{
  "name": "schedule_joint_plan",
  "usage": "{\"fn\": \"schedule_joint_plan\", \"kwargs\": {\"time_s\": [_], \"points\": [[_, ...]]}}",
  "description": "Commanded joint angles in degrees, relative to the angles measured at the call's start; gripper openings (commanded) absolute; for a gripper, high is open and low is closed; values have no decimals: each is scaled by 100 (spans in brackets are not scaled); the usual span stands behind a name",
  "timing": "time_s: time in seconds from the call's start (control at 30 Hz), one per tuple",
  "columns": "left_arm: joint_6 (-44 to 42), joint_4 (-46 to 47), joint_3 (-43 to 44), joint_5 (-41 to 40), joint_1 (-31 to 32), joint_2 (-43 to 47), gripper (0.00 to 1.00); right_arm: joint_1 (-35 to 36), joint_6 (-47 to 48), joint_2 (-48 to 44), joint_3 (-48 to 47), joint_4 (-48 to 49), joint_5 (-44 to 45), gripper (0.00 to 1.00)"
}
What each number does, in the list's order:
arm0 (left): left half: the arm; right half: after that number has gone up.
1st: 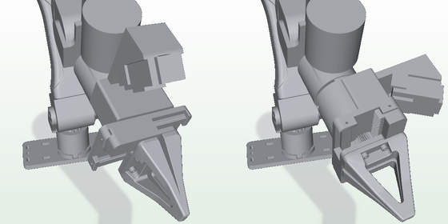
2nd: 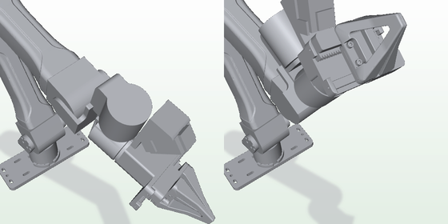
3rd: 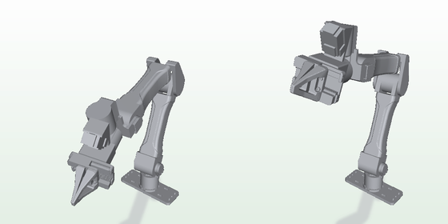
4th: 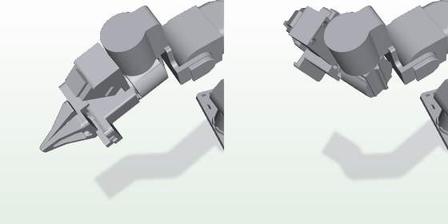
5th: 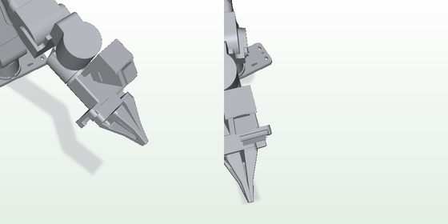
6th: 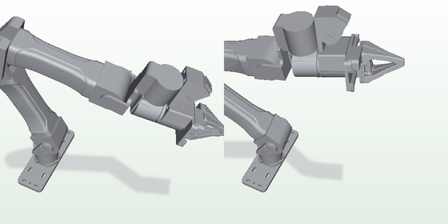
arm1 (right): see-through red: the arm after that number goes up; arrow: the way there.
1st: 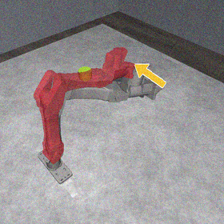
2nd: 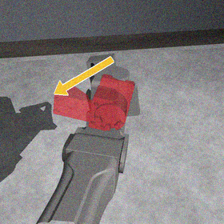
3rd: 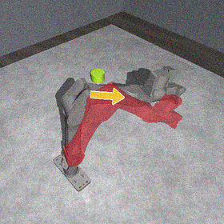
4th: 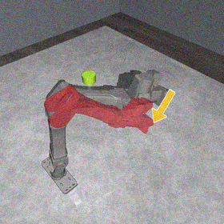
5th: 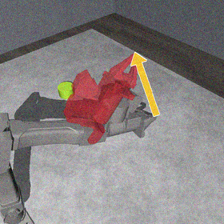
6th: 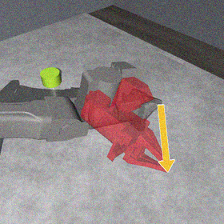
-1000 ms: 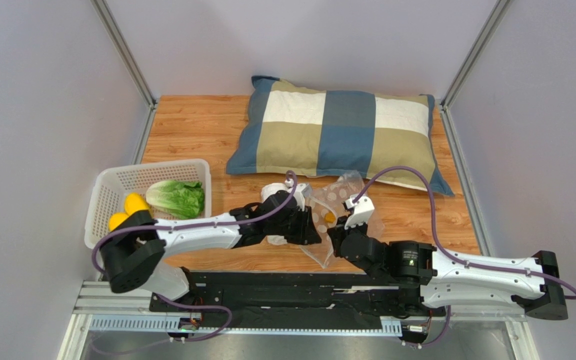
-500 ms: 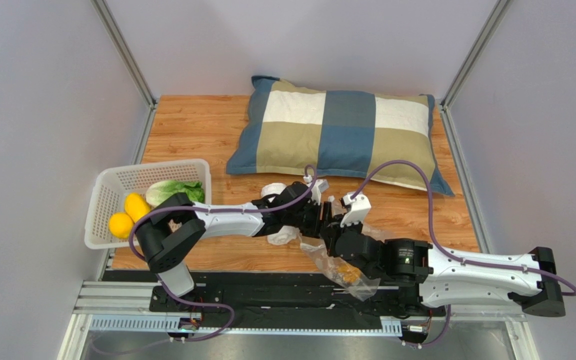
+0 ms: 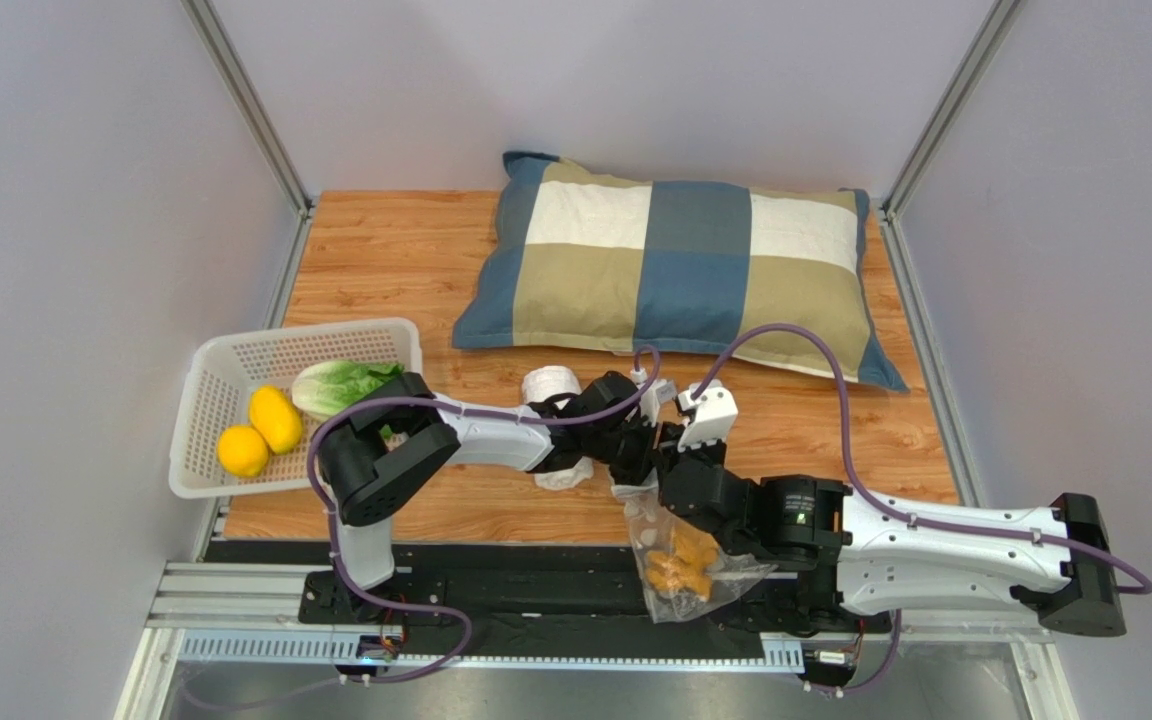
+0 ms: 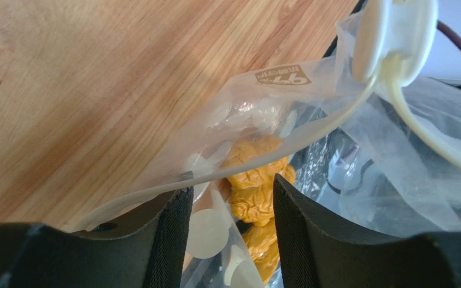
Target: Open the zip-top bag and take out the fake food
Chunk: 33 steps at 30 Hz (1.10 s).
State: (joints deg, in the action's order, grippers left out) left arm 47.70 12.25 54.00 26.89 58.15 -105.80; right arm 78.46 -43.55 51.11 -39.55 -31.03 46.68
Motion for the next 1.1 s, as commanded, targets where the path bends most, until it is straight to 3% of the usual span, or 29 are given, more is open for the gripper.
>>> {"fn": "schedule_joint_plan", "kwargs": {"time_s": [0.0,0.13,0.17,0.23,0.27,0.4,0.5,0.6,0.7,0.9,1.0,1.07], "points": [[-226,23,199,-87,-14,15,56,-172,740,-14,26,649,-9,0],[194,-3,59,-1016,-67,322,57,-988,2066,-5,175,1438,-797,0],[291,75,-64,-1194,-76,462,57,-1590,2218,-31,237,1607,-1166,0],[476,120,-144,-1545,-146,560,58,-2156,2516,-101,273,1993,-2256,0],[503,163,-170,-1608,-172,621,58,-2481,2762,-93,220,2030,-2468,0],[398,173,75,-1311,-278,482,57,-2695,3098,555,-525,1750,-3304,0],[389,111,234,-1205,-287,306,60,-2651,2871,900,-923,1266,-3805,0],[450,190,304,-977,-287,113,63,-2511,2477,857,-476,1546,-3947,0],[582,286,261,-1045,-287,-46,69,-2511,1993,541,60,1766,-3868,0],[495,331,216,-1274,-339,6,70,-2511,1000,-285,501,1302,-3736,0],[451,304,269,-1239,-339,42,70,-2511,831,-540,484,803,-3394,31],[433,269,278,-1274,-339,42,70,-2511,726,-776,283,485,-3183,40]]}}
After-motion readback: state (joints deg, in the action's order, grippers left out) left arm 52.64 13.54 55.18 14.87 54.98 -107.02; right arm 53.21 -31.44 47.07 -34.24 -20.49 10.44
